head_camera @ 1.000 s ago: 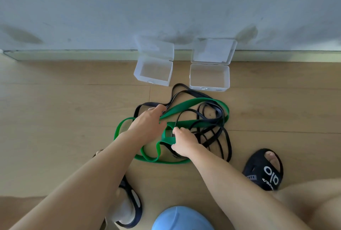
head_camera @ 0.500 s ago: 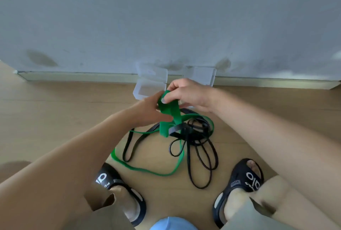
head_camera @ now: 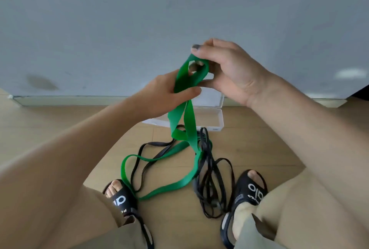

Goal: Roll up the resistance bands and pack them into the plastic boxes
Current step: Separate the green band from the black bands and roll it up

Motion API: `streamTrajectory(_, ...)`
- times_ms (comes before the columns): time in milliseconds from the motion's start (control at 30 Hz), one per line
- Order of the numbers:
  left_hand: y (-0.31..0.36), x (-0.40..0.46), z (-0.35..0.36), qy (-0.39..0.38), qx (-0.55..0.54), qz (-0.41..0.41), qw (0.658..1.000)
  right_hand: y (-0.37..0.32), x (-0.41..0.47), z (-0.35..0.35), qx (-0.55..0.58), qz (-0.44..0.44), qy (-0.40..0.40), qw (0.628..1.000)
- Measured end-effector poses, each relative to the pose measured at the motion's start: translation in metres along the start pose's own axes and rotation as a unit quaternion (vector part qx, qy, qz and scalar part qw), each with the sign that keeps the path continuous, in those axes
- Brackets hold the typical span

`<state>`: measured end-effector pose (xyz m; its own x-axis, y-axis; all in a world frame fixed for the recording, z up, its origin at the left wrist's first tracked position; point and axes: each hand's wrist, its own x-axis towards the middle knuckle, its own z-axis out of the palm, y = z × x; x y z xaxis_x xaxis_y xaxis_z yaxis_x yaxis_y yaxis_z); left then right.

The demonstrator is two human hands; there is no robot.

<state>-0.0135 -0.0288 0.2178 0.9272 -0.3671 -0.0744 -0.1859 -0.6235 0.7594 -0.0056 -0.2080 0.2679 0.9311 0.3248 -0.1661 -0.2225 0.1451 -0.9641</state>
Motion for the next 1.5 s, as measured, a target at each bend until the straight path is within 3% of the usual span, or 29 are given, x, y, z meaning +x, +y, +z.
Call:
streamTrajectory(133, -0.012, 0.009, -0.005, -0.03, 0.077, -0.008, 0.997, 0.015, 0.017, -0.011, -0.01, 0.044, 0.034, 0.998)
streamTrajectory(500, -0.039, 0.04, -0.011, -0.043, 0.073, -0.007, 0.996, 0.03, 0.056, -0.009, -0.109, 0.097, 0.054, 0.988)
streamTrajectory(633, -0.039, 0.042, -0.009, -0.075, 0.009, -0.03, 0.997, 0.032, 0.055, -0.014, -0.076, 0.083, 0.08, 0.99)
streamTrajectory(733, -0.037, 0.04, -0.004, -0.083, 0.025, -0.04, 0.995, 0.031, 0.055, -0.015, -0.051, 0.084, 0.078, 0.992)
streamTrajectory(967, -0.04, 0.036, -0.009, -0.036, 0.095, 0.007, 0.995, 0.031, 0.045, -0.012, -0.027, 0.071, 0.097, 0.992)
streamTrajectory(1167, -0.038, 0.03, -0.005, -0.047, 0.081, 0.019, 0.995, 0.03, 0.038, -0.008, 0.081, 0.066, 0.098, 0.99)
streamTrajectory(1267, -0.029, 0.03, 0.006, -0.001, 0.101, 0.043, 0.994, 0.029, 0.036, -0.006, 0.128, 0.063, 0.092, 0.985)
streamTrajectory(1500, -0.014, 0.028, -0.004, -0.001, 0.006, 0.041, 0.999, 0.016, 0.03, -0.021, 0.174, 0.054, 0.11, 0.977)
